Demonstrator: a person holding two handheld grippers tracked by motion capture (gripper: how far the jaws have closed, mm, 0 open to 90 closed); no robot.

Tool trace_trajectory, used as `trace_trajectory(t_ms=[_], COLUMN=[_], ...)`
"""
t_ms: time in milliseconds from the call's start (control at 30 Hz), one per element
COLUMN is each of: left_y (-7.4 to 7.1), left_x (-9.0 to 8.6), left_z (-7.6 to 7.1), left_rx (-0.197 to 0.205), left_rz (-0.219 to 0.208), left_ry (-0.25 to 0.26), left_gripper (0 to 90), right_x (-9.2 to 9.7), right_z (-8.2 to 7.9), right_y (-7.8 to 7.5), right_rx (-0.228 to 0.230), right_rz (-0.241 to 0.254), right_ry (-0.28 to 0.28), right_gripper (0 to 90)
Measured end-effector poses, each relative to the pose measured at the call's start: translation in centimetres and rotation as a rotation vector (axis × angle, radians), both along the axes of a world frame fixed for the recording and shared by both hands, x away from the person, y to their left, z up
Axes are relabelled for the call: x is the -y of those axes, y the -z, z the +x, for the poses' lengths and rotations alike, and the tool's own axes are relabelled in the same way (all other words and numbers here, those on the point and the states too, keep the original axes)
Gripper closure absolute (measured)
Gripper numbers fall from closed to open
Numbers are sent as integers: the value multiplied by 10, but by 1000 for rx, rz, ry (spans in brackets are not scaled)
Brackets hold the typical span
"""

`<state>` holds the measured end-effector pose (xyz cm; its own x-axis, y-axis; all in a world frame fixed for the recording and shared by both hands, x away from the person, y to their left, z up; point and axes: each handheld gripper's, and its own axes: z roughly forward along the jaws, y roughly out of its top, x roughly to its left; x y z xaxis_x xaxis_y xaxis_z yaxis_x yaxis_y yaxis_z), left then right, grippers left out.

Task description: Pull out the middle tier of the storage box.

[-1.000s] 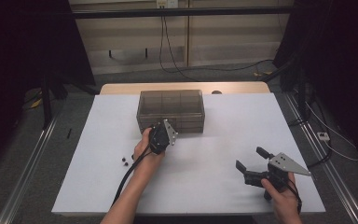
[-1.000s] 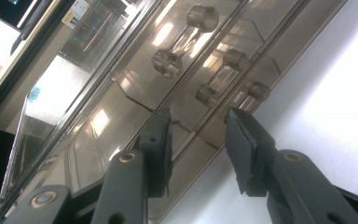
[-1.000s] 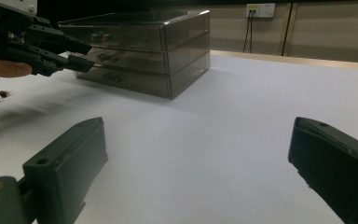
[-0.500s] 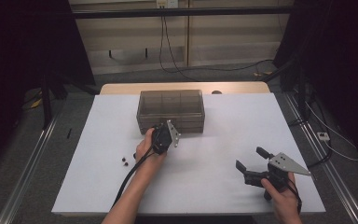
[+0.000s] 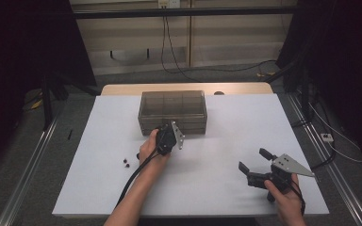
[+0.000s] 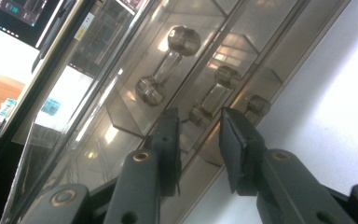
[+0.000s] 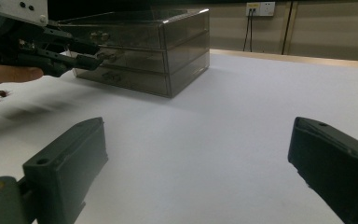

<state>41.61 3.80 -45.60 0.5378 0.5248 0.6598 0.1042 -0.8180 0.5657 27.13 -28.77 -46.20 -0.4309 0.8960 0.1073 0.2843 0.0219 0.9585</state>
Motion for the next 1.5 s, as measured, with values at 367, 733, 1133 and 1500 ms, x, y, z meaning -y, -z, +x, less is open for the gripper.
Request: trace_trajectory(t_ms=[367,733,1133,1500], left_y=[-2,0,-2,2], left_x=[0,3,1,1], left_z=[0,0,0,-1], left_rx=[9,4,28,40], left_rz=[38,73,134,102], left_ry=[-1,13,28,35], left_gripper=[735,764,791,801], right_x=[0,1,0,1], right_z=[0,0,0,1], right_y=[0,0,0,0], right_rx=[0,0,-3,-2], right_rz=[0,1,0,-2], right_ry=[0,2,2,1], right_gripper=[41,41,41,41])
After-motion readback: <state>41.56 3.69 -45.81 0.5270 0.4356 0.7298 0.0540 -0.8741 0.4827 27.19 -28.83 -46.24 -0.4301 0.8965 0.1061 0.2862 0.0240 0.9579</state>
